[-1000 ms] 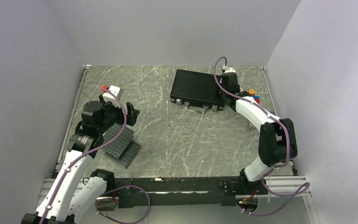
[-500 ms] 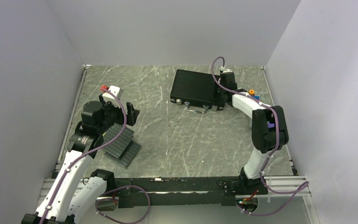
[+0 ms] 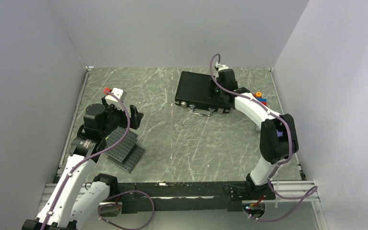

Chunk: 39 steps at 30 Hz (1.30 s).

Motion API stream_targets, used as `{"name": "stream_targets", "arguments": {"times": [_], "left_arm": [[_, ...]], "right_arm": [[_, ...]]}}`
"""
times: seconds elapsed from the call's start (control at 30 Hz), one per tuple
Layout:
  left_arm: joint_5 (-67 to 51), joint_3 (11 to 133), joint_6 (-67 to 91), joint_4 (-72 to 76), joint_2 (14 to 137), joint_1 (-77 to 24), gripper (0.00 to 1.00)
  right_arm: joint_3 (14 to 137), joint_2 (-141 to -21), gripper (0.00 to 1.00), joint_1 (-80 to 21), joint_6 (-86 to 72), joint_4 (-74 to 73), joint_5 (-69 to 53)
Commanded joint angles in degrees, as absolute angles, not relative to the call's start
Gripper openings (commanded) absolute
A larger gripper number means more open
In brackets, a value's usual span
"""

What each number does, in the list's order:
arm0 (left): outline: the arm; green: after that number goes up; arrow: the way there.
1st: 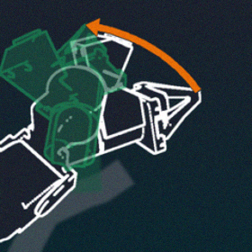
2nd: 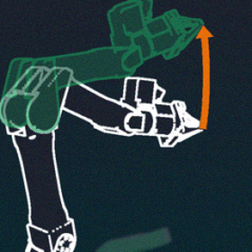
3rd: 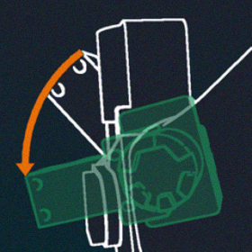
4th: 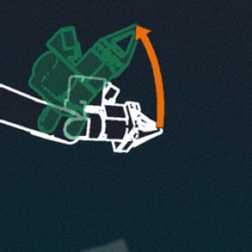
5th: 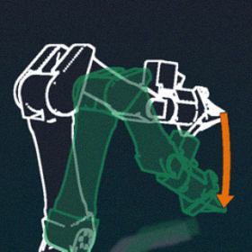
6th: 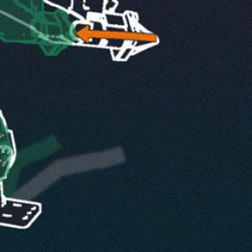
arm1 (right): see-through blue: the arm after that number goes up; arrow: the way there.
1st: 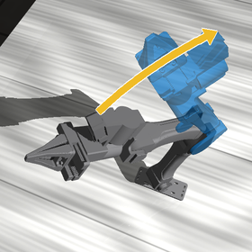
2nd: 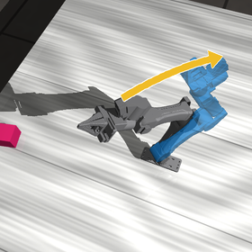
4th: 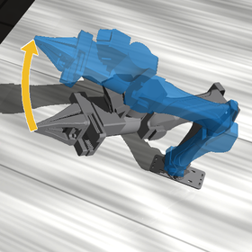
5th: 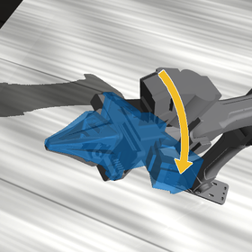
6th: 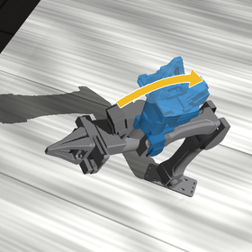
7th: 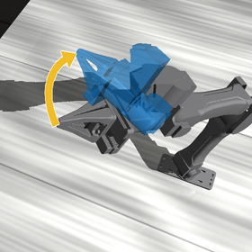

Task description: Pack up texas hold em set

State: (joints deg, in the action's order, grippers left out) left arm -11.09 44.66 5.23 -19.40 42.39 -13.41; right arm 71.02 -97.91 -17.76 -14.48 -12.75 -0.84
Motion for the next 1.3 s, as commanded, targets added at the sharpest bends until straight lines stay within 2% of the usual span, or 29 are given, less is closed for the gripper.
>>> {"name": "stream_targets", "arguments": {"times": [0.0, 0.53, 1.0, 1.27], "left_arm": [[-11.1, 44.8, 5.1, -17.0, 41.6, -13.2, 0.98], [-10.8, 44.9, 5.0, -17.1, 40.9, -13.2, 0.98], [-11.1, 44.9, 5.0, -17.0, 40.9, -13.2, 0.98], [-11.1, 44.9, 5.0, -16.9, 41.1, -13.2, 0.98]], "right_arm": [[74.4, -96.7, 0.35, -21.1, -14.7, -7.5, -6.5], [84.3, -111.5, 0.27, -27.3, -17.1, -2.2, -14.8], [81.2, -116.3, 0.22, -30.0, -16.8, -2.5, -15.1], [76.3, -115.2, 0.2, -32.6, -15.9, -2.8, -9.2]]}}
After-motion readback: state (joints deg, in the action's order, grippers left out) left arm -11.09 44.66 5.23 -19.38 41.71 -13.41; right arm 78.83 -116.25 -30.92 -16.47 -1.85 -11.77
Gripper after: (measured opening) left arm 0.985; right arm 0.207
